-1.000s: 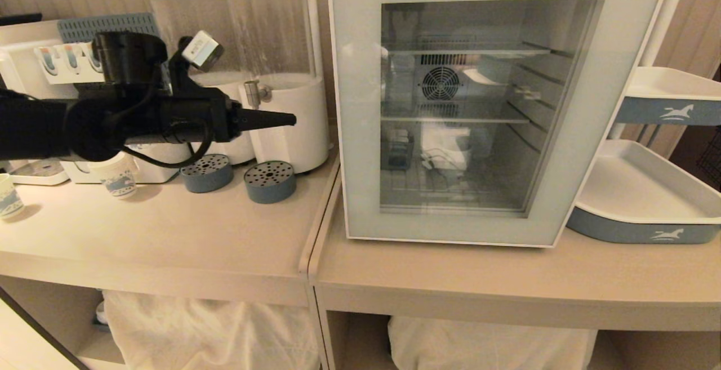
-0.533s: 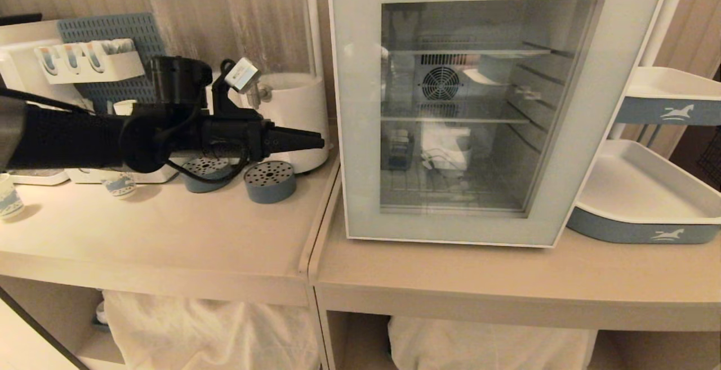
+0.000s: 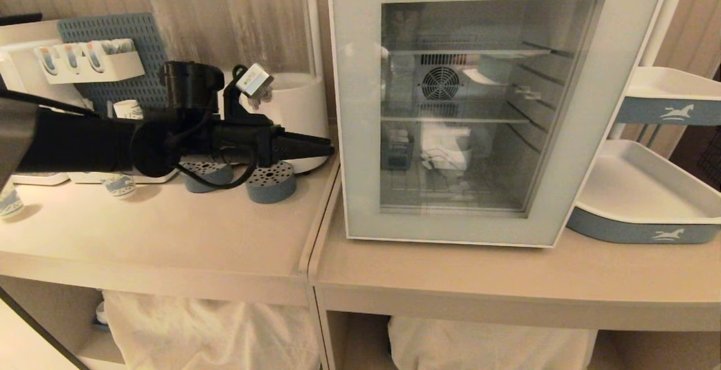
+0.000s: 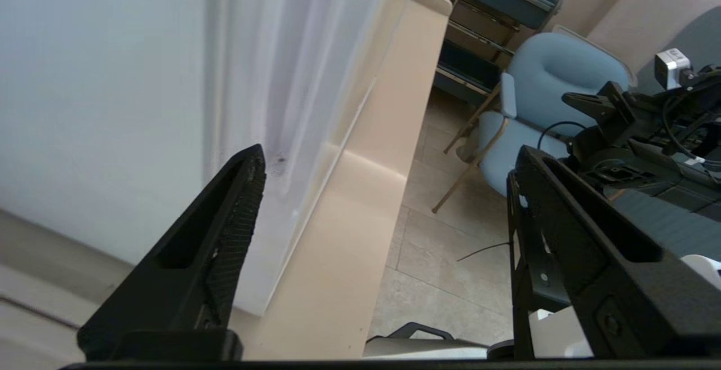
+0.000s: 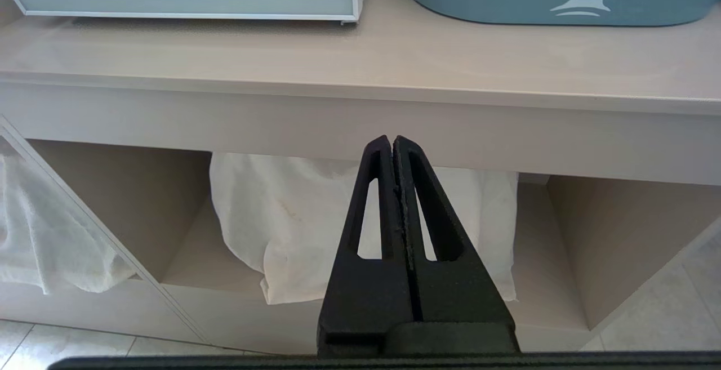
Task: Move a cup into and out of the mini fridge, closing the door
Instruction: Open the freezer door
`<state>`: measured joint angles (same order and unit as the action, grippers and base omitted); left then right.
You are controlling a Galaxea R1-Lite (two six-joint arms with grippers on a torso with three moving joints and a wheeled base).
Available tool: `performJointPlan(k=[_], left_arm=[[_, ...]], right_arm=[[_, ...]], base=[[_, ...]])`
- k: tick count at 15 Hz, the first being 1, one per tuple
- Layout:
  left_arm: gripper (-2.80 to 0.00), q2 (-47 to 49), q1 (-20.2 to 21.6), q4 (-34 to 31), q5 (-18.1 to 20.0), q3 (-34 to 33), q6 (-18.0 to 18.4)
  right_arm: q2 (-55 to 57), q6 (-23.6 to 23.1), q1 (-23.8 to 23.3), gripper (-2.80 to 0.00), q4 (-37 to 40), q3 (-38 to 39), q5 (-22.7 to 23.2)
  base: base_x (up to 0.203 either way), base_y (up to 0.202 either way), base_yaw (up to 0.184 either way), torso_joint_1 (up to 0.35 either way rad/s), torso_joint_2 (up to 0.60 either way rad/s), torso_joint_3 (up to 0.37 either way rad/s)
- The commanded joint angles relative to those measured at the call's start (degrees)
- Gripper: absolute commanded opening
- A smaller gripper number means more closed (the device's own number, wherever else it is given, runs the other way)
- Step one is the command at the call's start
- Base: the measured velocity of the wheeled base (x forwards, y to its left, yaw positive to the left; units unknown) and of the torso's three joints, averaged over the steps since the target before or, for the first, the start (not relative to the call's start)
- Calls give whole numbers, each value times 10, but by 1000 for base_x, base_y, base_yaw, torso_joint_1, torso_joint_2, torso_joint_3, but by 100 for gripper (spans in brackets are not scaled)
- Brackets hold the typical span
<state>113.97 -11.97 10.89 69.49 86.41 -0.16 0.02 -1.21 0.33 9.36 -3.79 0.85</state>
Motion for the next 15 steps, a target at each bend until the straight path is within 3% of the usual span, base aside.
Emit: performJointPlan(k=[1,12,15], left_arm=[[0,-2,-6,1,4,0,-1],[0,9,-37,4,-6,2,-4],[0,20,-54,8,-36,1,-3]], right_arm=[[1,0,0,-280,0,0,0],[1,0,0,-280,0,0,0],[1,0,0,-280,0,0,0]], base=[[0,0,0,0,0,0],[0,0,0,0,0,0],[0,0,0,0,0,0]])
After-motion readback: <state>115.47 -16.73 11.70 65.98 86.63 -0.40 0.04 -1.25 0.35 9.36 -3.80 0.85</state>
